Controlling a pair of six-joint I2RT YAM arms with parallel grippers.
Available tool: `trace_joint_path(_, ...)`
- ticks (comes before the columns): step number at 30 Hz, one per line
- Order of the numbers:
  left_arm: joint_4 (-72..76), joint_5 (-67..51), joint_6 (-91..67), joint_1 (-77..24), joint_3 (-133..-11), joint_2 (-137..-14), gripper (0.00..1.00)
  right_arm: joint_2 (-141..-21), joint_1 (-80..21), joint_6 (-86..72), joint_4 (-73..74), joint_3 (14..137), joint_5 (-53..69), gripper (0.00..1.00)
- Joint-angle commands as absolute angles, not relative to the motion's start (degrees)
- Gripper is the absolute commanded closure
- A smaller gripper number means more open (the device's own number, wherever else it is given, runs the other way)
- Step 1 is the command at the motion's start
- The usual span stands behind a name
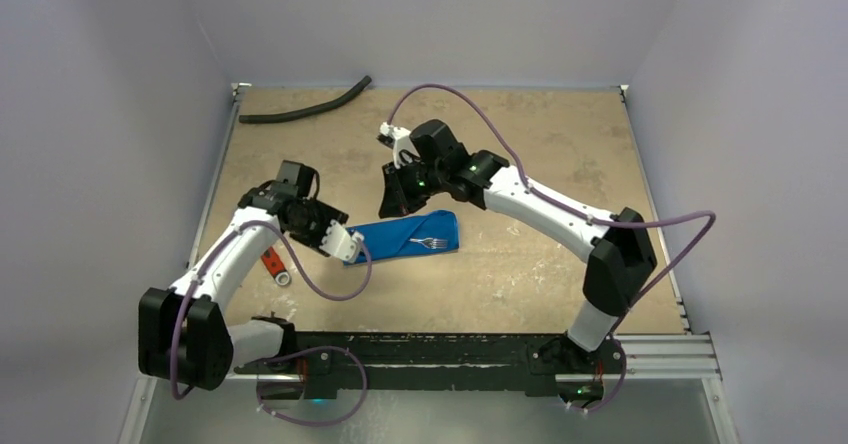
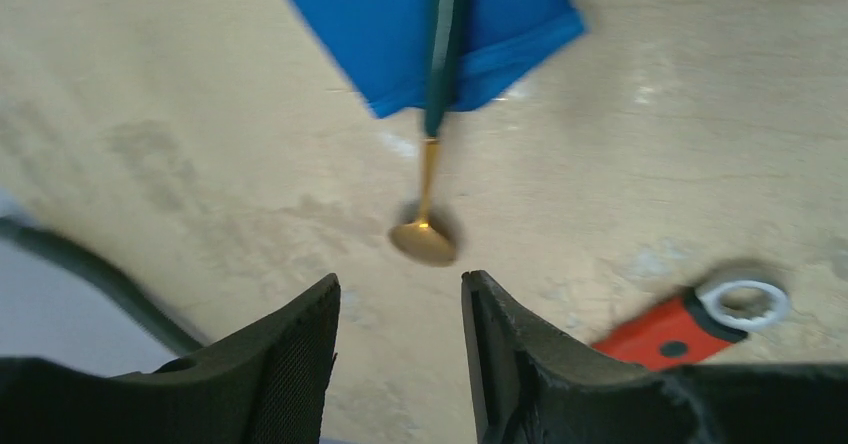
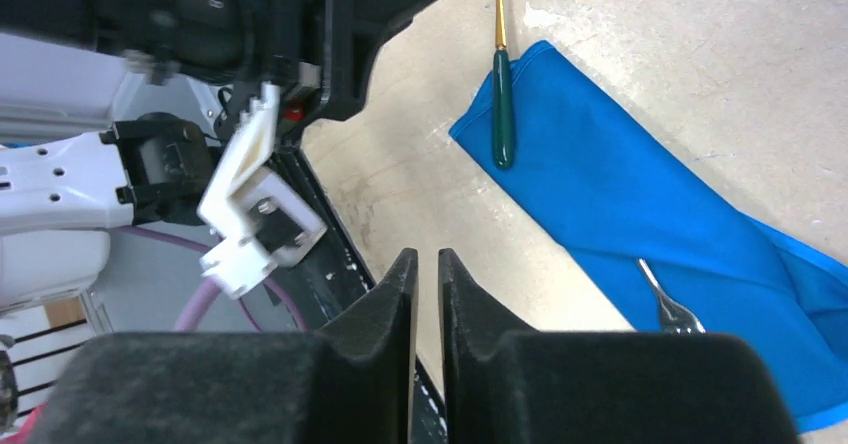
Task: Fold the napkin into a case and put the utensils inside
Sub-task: Pick up the spoon from the center of the board.
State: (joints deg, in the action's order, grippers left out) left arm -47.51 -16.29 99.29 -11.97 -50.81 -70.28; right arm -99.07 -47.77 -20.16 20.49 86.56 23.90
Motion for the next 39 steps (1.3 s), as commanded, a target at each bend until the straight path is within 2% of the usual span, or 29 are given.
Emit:
trace_joint_path(1, -50.0, -11.2, 105.7, -11.8, -47.1, -71.1, 0.52, -91.9, -46.6, -23.6, 16.4, 82.9, 22.2, 0.8)
trace_joint_path(3, -47.9, -12.0, 105.2, -11.9, -47.0, -72.8, 0.52, -90.2, -45.5, -24.7, 15.0, 80.9, 22.7, 0.76)
trace_joint_path(8, -43.3, -12.1, 108.2, -12.0, -44.4, -75.9, 0.52, -86.8, -42.1, -27.0, 11.6, 76.7, 26.3, 0.74)
trace_joint_path(17, -37.4, -13.5, 109.4, -12.5, -44.0, -80.7, 0.52, -85.6, -39.8, -27.7, 9.7, 74.0, 28.5, 0.79)
trace_joint_path(26, -39.5, -13.8, 109.3, -13.7, -48.1, -85.6, 0.5, -85.9, -39.7, -28.6, 7.9, 72.3, 29.9, 0.81)
trace_joint_path(30, -42.9, -12.5, 110.8, -15.0, -49.8, -89.3, 0.57, -85.6, -39.5, -29.2, 7.3, 71.5, 29.9, 0.82)
trace_joint_path(39, -44.8, -9.2, 107.3, -15.4, -51.7, -93.6, 0.94, -83.8, -39.0, -31.0, 5.5, 68.9, 30.3, 0.82)
